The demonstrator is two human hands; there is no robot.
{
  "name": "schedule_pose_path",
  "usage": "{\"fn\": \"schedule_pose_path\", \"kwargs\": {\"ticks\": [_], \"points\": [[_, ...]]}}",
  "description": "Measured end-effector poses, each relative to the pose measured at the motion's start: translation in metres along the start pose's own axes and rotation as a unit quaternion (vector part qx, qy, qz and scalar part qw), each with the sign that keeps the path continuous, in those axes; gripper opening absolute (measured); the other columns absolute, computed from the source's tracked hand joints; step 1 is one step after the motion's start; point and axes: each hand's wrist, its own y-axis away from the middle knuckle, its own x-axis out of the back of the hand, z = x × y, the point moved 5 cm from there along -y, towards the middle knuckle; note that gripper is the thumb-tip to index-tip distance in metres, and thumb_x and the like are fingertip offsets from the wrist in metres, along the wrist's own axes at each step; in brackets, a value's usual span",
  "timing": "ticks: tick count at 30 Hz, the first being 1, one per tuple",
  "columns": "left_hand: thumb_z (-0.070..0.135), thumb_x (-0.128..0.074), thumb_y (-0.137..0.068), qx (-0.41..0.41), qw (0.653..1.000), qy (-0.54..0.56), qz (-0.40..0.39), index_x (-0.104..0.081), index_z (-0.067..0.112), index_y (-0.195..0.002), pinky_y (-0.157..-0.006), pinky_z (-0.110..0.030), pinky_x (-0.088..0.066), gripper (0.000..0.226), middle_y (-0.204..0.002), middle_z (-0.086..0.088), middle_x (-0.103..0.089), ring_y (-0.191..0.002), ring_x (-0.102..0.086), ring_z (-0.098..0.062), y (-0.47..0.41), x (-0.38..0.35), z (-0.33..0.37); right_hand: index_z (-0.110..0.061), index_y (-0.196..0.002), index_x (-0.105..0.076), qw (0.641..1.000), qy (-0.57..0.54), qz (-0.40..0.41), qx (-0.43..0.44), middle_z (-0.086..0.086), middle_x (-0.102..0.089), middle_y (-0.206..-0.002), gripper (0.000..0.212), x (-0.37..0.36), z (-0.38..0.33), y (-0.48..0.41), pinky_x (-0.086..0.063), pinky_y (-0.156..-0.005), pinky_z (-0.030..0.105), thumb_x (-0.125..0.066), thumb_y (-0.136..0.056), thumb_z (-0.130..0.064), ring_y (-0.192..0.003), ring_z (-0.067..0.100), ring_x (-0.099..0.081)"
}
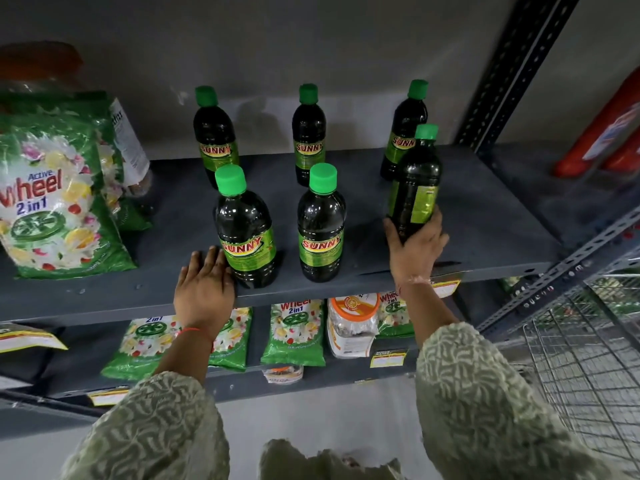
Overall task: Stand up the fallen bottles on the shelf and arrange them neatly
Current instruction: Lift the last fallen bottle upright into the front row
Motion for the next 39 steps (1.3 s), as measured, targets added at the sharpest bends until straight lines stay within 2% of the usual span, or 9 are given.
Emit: {"fn": "schedule_pose_path", "kwargs": {"ticks": [7,12,14,19,23,26,29,34,39], "points": [[0.034,-0.016,-0.082,0.0,1.0,0.003,-0.003,-0.031,0.017,-0.14,-0.117,-0.045,-0.019,0.062,-0.152,-0.006,-0.032,-0.143,-0.021,-0.03,0.0,0.0,-0.001,0.003,-0.136,-0.019,0.995,-0.042,-0.092,-0.012,0.026,-0.041,-0.128,0.091,-0.005,-0.006,0.008,-0.035,-0.098,0.042,-0.075,-0.071,-0.03,-0.12,0.039,-0.038],[0.029,-0.021,-0.089,0.0,1.0,0.011,0.001,-0.031,0.016,-0.14,-0.118,-0.045,-0.018,0.053,-0.152,-0.006,-0.031,-0.143,-0.02,-0.03,0.001,0.0,-0.001,-0.001,-0.133,-0.028,0.997,-0.035,-0.058,-0.048,0.02,-0.039,-0.131,0.103,-0.006,-0.011,0.004,-0.029,-0.106,0.047,-0.083,-0.055,-0.04,-0.121,0.036,-0.034],[0.032,-0.019,-0.087,-0.003,1.0,0.007,0.0,-0.03,0.016,-0.141,-0.117,-0.044,-0.017,0.057,-0.152,-0.005,-0.031,-0.143,-0.02,-0.03,0.002,0.001,0.0,-0.002,-0.132,-0.029,0.996,-0.043,-0.061,-0.05,0.021,-0.042,-0.129,0.098,-0.008,-0.011,0.002,-0.031,-0.106,0.046,-0.083,-0.056,-0.032,-0.121,0.036,-0.037],[0.035,-0.015,-0.082,-0.002,1.0,0.006,-0.003,-0.029,0.017,-0.141,-0.118,-0.044,-0.017,0.063,-0.152,-0.005,-0.03,-0.143,-0.019,-0.029,0.002,0.002,0.0,-0.013,-0.133,-0.028,0.978,-0.103,-0.171,-0.062,0.014,-0.056,-0.12,0.086,-0.012,-0.003,0.003,-0.045,-0.09,0.036,-0.076,-0.061,-0.016,-0.112,0.031,-0.053],[0.034,-0.015,-0.083,-0.004,1.0,0.004,0.003,-0.03,0.016,-0.14,-0.118,-0.044,-0.018,0.062,-0.152,-0.005,-0.031,-0.143,-0.02,-0.03,0.001,0.002,0.0,-0.014,-0.137,-0.023,0.984,-0.104,-0.143,-0.032,0.011,-0.04,-0.137,0.109,-0.011,-0.012,-0.002,-0.027,-0.111,0.044,-0.085,-0.05,-0.037,-0.13,0.029,-0.033],[0.035,-0.014,-0.083,-0.004,1.0,0.005,-0.001,-0.03,0.017,-0.141,-0.118,-0.044,-0.018,0.062,-0.152,-0.005,-0.031,-0.143,-0.02,-0.03,0.002,0.002,0.0,-0.017,-0.126,-0.031,0.98,-0.135,-0.134,-0.049,0.009,-0.05,-0.121,0.089,-0.011,-0.01,0.0,-0.042,-0.099,0.04,-0.082,-0.053,-0.025,-0.114,0.027,-0.048],[0.035,-0.014,-0.083,-0.005,1.0,0.004,-0.006,-0.028,0.017,-0.141,-0.118,-0.043,-0.017,0.063,-0.153,-0.005,-0.029,-0.143,-0.019,-0.029,0.002,0.002,0.0,-0.012,-0.127,-0.028,0.967,-0.168,-0.179,-0.069,0.004,-0.052,-0.109,0.075,-0.01,-0.006,0.003,-0.041,-0.082,0.027,-0.072,-0.066,-0.004,-0.102,0.024,-0.054],[0.037,-0.014,-0.082,-0.004,1.0,0.007,-0.009,-0.027,0.018,-0.141,-0.119,-0.043,-0.015,0.063,-0.154,-0.004,-0.027,-0.144,-0.017,-0.028,0.002,0.002,0.0,-0.018,-0.119,-0.035,0.975,-0.155,-0.146,-0.057,0.01,-0.049,-0.121,0.092,-0.011,-0.007,0.005,-0.044,-0.098,0.039,-0.087,-0.045,-0.036,-0.114,0.025,-0.05],[0.036,-0.015,-0.086,-0.004,1.0,0.01,-0.012,-0.027,0.018,-0.142,-0.119,-0.042,-0.014,0.06,-0.154,-0.003,-0.027,-0.144,-0.016,-0.028,0.001,0.002,0.0,-0.008,-0.111,-0.043,0.964,-0.151,-0.21,-0.058,0.006,-0.057,-0.108,0.063,-0.003,-0.002,0.002,-0.044,-0.084,0.03,-0.081,-0.062,-0.01,-0.101,0.021,-0.055]]}}
